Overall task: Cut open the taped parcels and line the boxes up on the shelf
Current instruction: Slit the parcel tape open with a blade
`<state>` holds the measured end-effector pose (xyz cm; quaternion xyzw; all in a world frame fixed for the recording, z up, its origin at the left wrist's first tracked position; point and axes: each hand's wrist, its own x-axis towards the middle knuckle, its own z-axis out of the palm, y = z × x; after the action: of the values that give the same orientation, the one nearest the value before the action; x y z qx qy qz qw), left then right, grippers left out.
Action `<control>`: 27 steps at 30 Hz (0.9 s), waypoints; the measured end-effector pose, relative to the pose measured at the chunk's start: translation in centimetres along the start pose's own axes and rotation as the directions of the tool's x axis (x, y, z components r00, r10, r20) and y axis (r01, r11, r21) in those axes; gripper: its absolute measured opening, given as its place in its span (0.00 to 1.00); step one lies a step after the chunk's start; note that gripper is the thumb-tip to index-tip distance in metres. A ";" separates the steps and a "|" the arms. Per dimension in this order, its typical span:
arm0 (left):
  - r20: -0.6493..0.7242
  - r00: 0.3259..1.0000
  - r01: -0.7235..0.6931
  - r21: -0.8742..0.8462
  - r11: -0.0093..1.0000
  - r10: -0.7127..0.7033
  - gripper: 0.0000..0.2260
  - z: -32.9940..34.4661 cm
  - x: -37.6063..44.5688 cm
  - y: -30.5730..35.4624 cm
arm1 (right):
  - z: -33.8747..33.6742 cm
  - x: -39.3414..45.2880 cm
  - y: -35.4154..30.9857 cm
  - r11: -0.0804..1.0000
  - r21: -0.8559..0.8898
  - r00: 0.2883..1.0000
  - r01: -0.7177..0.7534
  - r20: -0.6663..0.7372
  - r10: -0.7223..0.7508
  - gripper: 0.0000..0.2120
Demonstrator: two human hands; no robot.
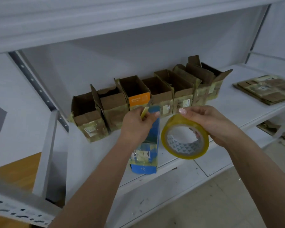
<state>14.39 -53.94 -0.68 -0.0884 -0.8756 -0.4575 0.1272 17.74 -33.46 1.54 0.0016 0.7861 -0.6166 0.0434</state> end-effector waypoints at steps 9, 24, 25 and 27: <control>-0.177 0.982 0.073 0.076 0.994 -0.059 0.14 -5.6 -1.6 -4.5 | 0.1 0.0 -0.6 0.993 -0.113 0.996 0.019 0.090 -0.009 0.25; -0.268 0.963 0.061 0.161 0.985 -0.016 0.13 -6.6 -4.1 -9.4 | 3.5 0.3 0.7 0.773 -0.630 0.998 -0.067 -0.038 0.056 0.15; -0.261 0.965 0.059 0.154 0.986 -0.017 0.13 -6.5 -4.0 -9.6 | 3.6 0.4 0.8 0.779 -0.623 0.997 -0.072 -0.036 0.063 0.15; -0.245 0.968 0.078 0.117 0.990 -0.047 0.13 -6.1 -3.8 -10.3 | 3.7 0.5 1.5 0.787 -0.611 0.996 -0.086 -0.028 0.087 0.14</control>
<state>16.13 -64.90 -6.50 0.0039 -0.8830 -0.4127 0.2237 17.53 -36.69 -0.78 0.0230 0.9421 -0.3271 0.0704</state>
